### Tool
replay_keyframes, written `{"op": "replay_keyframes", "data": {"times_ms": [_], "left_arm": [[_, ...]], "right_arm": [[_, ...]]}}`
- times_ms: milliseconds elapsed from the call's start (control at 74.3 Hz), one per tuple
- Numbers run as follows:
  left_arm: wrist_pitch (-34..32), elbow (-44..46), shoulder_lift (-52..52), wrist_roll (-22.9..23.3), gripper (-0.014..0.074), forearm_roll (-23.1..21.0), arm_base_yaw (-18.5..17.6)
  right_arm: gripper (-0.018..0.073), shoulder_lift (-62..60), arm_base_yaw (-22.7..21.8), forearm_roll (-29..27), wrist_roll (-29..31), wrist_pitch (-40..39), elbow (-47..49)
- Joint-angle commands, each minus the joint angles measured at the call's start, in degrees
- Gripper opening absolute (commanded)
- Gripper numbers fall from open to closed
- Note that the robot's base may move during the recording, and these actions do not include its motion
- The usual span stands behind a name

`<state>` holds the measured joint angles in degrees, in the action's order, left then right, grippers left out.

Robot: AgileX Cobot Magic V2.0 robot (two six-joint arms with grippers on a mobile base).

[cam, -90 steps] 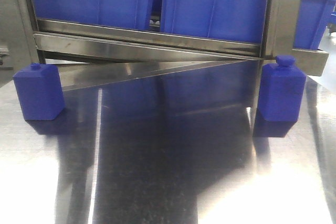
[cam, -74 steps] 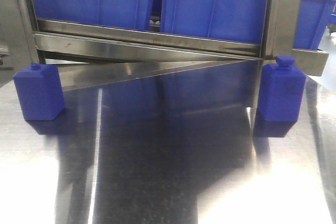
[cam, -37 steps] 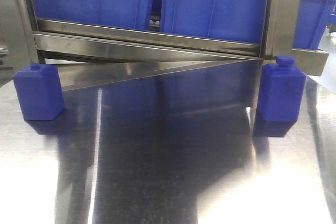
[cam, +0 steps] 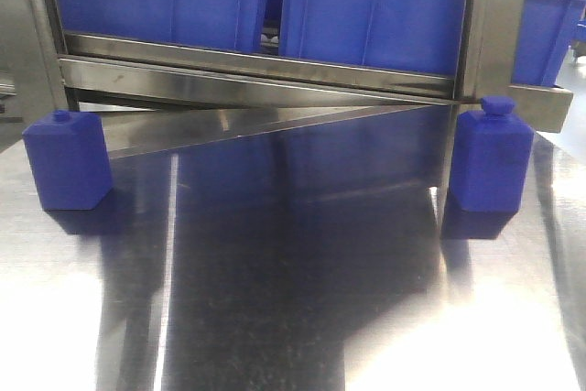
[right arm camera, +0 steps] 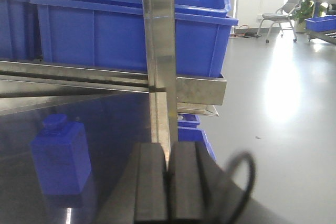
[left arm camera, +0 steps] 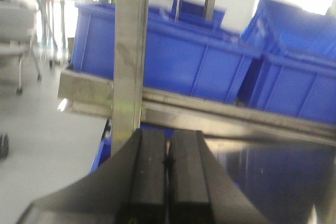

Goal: Pick and sort blue part to right shelf

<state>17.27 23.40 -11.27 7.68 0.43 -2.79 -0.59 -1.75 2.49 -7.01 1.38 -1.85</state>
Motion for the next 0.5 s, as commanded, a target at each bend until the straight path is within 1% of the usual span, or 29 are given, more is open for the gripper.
{"op": "replay_keyframes", "data": {"times_ms": [0, 40, 81, 121, 162, 242, 310, 390, 485], "left_arm": [[2.49, 6.88, -6.38, -0.08, 0.0228, -0.43, -0.21], [4.77, 8.65, -9.36, -0.76, 0.0278, -0.43, -0.21], [6.6, 9.84, -12.35, -2.7, 0.0332, -0.43, -0.21], [7.77, 10.85, -15.72, -4.81, 0.0395, -0.94, -0.21], [8.34, 11.39, -18.06, -5.78, 0.0437, -1.76, -0.21], [9.87, 12.82, -23.52, -6.1, 0.0524, -3.86, -0.21], [12.43, 14.81, -28.19, -6.76, 0.058, -5.87, -0.21], [15.41, 17.64, -33.51, -9.84, 0.0639, -9.81, -0.21], [18.42, 22.62, -40.31, -13.08, 0.0688, -16.44, -0.21]], "right_arm": [[0.0056, -1.23, -0.16, -0.11, -0.04, -5.54, 1.33], [0.0056, -1.23, -0.16, -0.11, -0.04, -5.54, 1.33], [0.0056, -1.23, -0.16, -0.11, -0.04, -5.54, 1.33], [0.0056, -1.23, -0.16, -0.11, -0.04, -5.54, 1.33], [0.0056, -1.23, -0.16, -0.11, -0.04, -5.54, 1.33], [0.0056, -1.23, -0.16, -0.11, -0.04, -5.54, 1.33], [0.0056, -1.23, -0.16, -0.11, -0.04, -5.54, 1.33], [0.0056, -1.23, -0.16, -0.11, -0.04, -5.54, 1.33], [0.0056, -1.23, -0.16, -0.11, -0.04, -5.54, 1.33]]}}
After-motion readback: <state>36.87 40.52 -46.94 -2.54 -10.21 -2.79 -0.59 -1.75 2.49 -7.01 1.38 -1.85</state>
